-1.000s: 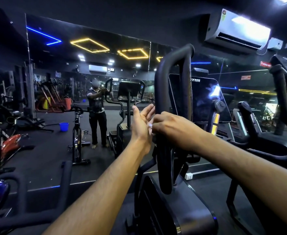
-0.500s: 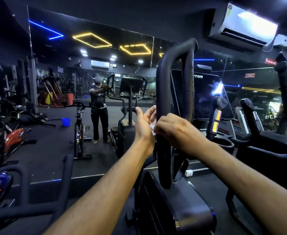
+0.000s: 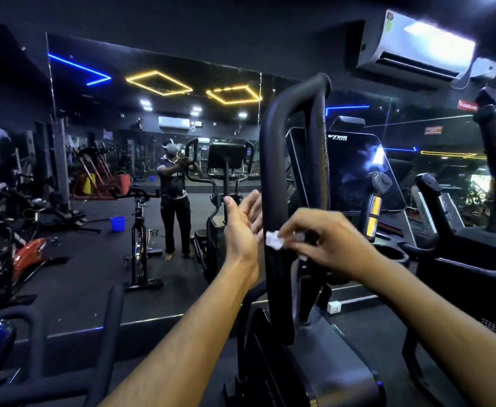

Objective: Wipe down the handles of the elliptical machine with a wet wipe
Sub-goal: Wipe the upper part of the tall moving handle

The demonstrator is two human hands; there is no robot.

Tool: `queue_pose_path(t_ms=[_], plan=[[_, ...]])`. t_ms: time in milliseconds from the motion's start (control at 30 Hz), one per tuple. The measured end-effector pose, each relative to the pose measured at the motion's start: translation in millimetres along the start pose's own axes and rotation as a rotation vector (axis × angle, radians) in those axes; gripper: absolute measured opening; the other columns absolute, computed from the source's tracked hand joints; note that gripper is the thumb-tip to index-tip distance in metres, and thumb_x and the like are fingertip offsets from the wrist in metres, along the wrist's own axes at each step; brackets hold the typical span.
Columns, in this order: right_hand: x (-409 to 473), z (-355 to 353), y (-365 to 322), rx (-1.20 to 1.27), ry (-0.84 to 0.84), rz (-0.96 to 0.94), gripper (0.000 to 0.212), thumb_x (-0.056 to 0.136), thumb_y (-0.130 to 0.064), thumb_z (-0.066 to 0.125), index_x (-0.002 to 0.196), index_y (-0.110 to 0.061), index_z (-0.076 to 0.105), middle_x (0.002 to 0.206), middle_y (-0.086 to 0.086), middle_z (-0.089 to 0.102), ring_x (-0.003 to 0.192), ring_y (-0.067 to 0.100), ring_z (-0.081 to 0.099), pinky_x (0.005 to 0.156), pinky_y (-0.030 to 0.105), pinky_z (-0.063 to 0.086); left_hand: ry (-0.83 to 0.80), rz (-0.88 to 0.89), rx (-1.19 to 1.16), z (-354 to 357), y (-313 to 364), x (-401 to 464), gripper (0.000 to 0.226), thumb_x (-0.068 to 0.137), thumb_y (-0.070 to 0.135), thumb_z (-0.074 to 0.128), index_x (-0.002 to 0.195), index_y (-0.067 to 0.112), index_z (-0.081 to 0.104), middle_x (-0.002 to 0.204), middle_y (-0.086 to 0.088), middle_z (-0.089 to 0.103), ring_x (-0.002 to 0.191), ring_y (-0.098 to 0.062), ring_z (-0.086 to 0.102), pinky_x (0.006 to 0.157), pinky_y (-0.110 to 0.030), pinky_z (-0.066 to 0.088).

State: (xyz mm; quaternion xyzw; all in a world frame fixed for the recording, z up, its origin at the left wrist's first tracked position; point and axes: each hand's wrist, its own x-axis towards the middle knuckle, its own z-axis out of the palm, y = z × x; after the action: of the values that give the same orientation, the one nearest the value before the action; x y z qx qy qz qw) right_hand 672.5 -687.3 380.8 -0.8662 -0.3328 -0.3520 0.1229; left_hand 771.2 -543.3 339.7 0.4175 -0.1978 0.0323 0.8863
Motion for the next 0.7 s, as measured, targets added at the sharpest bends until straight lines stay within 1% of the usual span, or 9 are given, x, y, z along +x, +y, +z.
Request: queue_pose_path(t_ms=[67, 133, 233, 333, 433, 500, 567, 633, 700], plan=[[12.9, -15.8, 5.5, 0.110, 0.263, 0.142, 0.019, 0.084, -0.012, 0.083, 0.101, -0.014, 0.076, 0.092, -0.004, 0.073, 0.082, 0.008, 0.067, 0.075, 0.018, 0.051, 0.023, 0.073, 0.012, 8.9, 7.9, 4.6, 0.076, 0.107, 0.064, 0.012, 0.152, 0.017, 0.051, 0.144, 0.001, 0.065, 0.130, -0.012, 0.062, 0.117, -0.037, 0.044], [37.6, -26.4, 12.2, 0.178, 0.504, 0.247, 0.019, 0.087, -0.017, 0.080, 0.105, -0.016, 0.077, 0.094, -0.004, 0.074, 0.083, 0.005, 0.067, 0.077, 0.017, 0.051, 0.042, 0.162, 0.056, 24.4, 16.7, 5.2, 0.073, 0.108, 0.062, 0.014, 0.153, 0.017, 0.049, 0.147, 0.001, 0.062, 0.133, -0.012, 0.060, 0.118, -0.035, 0.043], [86.7, -29.9, 32.9, 0.252, 0.711, 0.344, 0.018, 0.090, -0.022, 0.077, 0.107, -0.017, 0.076, 0.100, -0.004, 0.072, 0.086, 0.003, 0.067, 0.079, 0.016, 0.053, 0.082, 0.278, 0.120, 46.2, 27.4, 5.5, 0.072, 0.107, 0.061, 0.016, 0.153, 0.017, 0.050, 0.151, 0.002, 0.057, 0.138, -0.011, 0.054, 0.121, -0.035, 0.038], [118.3, -20.0, 46.0, 0.276, 0.714, 0.391, 0.014, 0.091, -0.016, 0.074, 0.106, -0.015, 0.076, 0.092, -0.008, 0.071, 0.081, -0.004, 0.065, 0.078, 0.018, 0.055, 0.129, 0.360, 0.168, 55.5, 31.6, 10.6, 0.078, 0.101, 0.068, 0.019, 0.151, 0.018, 0.053, 0.151, 0.003, 0.057, 0.139, -0.009, 0.052, 0.124, -0.038, 0.035], [112.2, -6.7, 40.9, 0.280, 0.675, 0.377, 0.010, 0.091, -0.013, 0.073, 0.100, -0.014, 0.078, 0.080, -0.014, 0.070, 0.072, -0.008, 0.064, 0.073, 0.011, 0.049, 0.162, 0.350, 0.161, 53.2, 27.5, 15.2, 0.069, 0.108, 0.060, 0.018, 0.149, 0.018, 0.054, 0.150, 0.003, 0.058, 0.138, -0.008, 0.054, 0.124, -0.037, 0.035], [97.8, -3.3, 39.6, 0.294, 0.647, 0.363, 0.011, 0.091, -0.012, 0.074, 0.099, -0.015, 0.079, 0.081, -0.014, 0.071, 0.074, -0.007, 0.066, 0.073, 0.008, 0.048, 0.183, 0.357, 0.146, 53.0, 24.6, 17.4, 0.067, 0.109, 0.058, 0.019, 0.148, 0.017, 0.055, 0.148, 0.001, 0.060, 0.137, -0.010, 0.055, 0.123, -0.037, 0.036], [82.3, -1.0, 36.5, 0.286, 0.598, 0.343, 0.011, 0.090, -0.011, 0.074, 0.098, -0.016, 0.079, 0.084, -0.012, 0.073, 0.076, -0.002, 0.069, 0.075, 0.015, 0.053, 0.201, 0.369, 0.150, 54.3, 23.3, 18.9, 0.067, 0.110, 0.057, 0.020, 0.147, 0.015, 0.057, 0.146, 0.000, 0.062, 0.136, -0.011, 0.057, 0.122, -0.037, 0.038], [66.0, 4.2, 29.3, 0.312, 0.538, 0.340, 0.011, 0.089, -0.008, 0.074, 0.096, -0.015, 0.079, 0.084, -0.008, 0.073, 0.071, 0.004, 0.070, 0.074, 0.025, 0.058, 0.208, 0.402, 0.170, 54.6, 22.1, 20.0, 0.067, 0.109, 0.058, 0.020, 0.146, 0.016, 0.057, 0.146, 0.000, 0.062, 0.135, -0.010, 0.057, 0.121, -0.038, 0.039], [48.3, 10.5, 18.5, 0.304, 0.487, 0.347, 0.012, 0.088, -0.006, 0.075, 0.095, -0.014, 0.078, 0.087, -0.006, 0.073, 0.071, 0.006, 0.070, 0.075, 0.028, 0.059, 0.216, 0.433, 0.172, 53.4, 20.2, 20.9, 0.067, 0.109, 0.059, 0.020, 0.145, 0.017, 0.058, 0.146, 0.000, 0.062, 0.135, -0.010, 0.057, 0.121, -0.039, 0.040]])
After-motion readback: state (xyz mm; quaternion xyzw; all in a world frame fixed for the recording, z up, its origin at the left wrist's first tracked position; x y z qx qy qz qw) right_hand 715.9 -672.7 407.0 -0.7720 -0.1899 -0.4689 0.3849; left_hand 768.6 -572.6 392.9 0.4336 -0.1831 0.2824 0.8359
